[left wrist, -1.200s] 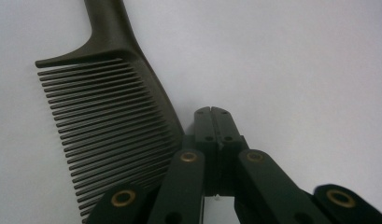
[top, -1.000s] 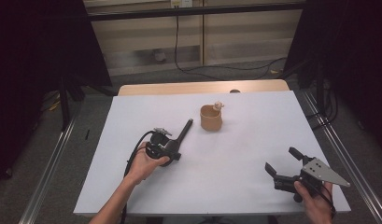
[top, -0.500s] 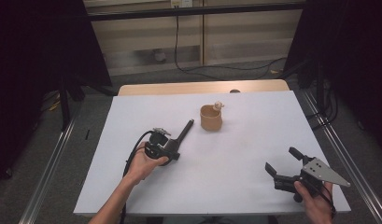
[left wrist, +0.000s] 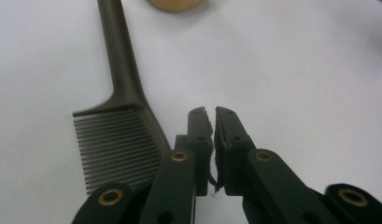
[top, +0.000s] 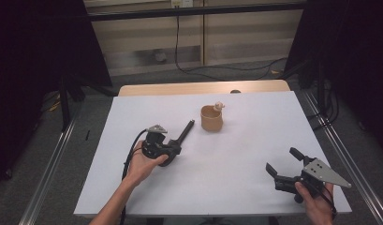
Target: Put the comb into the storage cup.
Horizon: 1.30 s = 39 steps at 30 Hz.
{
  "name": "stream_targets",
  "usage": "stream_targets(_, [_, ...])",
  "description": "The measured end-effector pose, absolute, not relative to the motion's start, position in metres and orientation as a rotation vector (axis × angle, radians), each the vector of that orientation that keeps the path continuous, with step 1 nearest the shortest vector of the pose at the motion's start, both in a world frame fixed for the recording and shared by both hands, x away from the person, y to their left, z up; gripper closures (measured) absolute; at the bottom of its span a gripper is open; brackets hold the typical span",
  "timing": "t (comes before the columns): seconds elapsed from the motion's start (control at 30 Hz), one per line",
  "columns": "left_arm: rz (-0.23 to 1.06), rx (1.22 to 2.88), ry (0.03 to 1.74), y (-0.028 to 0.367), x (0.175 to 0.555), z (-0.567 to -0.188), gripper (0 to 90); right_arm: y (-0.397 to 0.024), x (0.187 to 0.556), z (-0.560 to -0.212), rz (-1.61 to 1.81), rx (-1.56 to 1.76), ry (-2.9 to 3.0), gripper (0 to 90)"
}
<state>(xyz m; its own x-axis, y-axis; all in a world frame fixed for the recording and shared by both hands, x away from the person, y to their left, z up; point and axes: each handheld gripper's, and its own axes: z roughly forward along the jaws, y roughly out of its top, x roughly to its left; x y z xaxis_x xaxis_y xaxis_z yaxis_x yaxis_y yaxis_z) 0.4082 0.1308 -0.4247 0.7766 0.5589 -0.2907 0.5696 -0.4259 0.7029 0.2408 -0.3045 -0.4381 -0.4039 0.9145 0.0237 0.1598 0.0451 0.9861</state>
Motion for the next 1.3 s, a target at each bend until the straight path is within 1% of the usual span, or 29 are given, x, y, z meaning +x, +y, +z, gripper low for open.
stream_targets(0.13, [0.024, 2.068, 0.808, 0.133, 0.406, -0.418, 80.9, -0.305, 0.241, -0.438, 1.416, 1.103, 1.648, 0.0])
stream_targets(0.17, [0.033, 2.06, 0.802, 0.133, 0.405, -0.417, 78.2, -0.305, 0.241, -0.438, 1.415, 1.102, 1.65, 0.0])
stream_targets(0.23, [0.062, 2.046, 0.803, 0.134, 0.403, -0.414, 69.4, -0.305, 0.241, -0.438, 1.418, 1.099, 1.649, 0.0])
stream_targets(0.47, [0.127, 2.012, 0.794, 0.138, 0.397, -0.404, 50.8, -0.305, 0.24, -0.438, 1.421, 1.104, 1.643, 0.0])
stream_targets(0.63, [0.181, 2.008, 0.803, 0.142, 0.394, -0.401, 31.4, -0.305, 0.241, -0.438, 1.415, 1.106, 1.64, 0.0])
stream_targets(0.7, [0.173, 1.986, 0.815, 0.144, 0.392, -0.4, 25.8, -0.305, 0.241, -0.438, 1.414, 1.11, 1.636, 0.0])
stream_targets(0.8, [0.213, 1.96, 0.812, 0.146, 0.39, -0.397, 15.8, -0.305, 0.241, -0.438, 1.416, 1.106, 1.638, 0.0])
stream_targets(0.87, [0.212, 1.949, 0.822, 0.149, 0.391, -0.396, 9.0, -0.305, 0.24, -0.437, 1.417, 1.103, 1.639, 0.0])
stream_targets(0.93, [0.226, 1.944, 0.841, 0.152, 0.392, -0.395, 6.3, -0.305, 0.24, -0.437, 1.42, 1.105, 1.64, 0.0])
stream_targets(1.13, [0.266, 1.927, 0.881, 0.162, 0.397, -0.393, 6.2, -0.305, 0.241, -0.437, 1.421, 1.109, 1.638, 0.0])
stream_targets(1.23, [0.233, 1.925, 0.915, 0.166, 0.401, -0.393, 7.1, -0.304, 0.241, -0.437, 1.419, 1.106, 1.639, 0.0])
stream_targets(1.3, [0.204, 1.955, 0.907, 0.167, 0.403, -0.396, 7.3, -0.305, 0.24, -0.437, 1.415, 1.108, 1.636, 0.0])
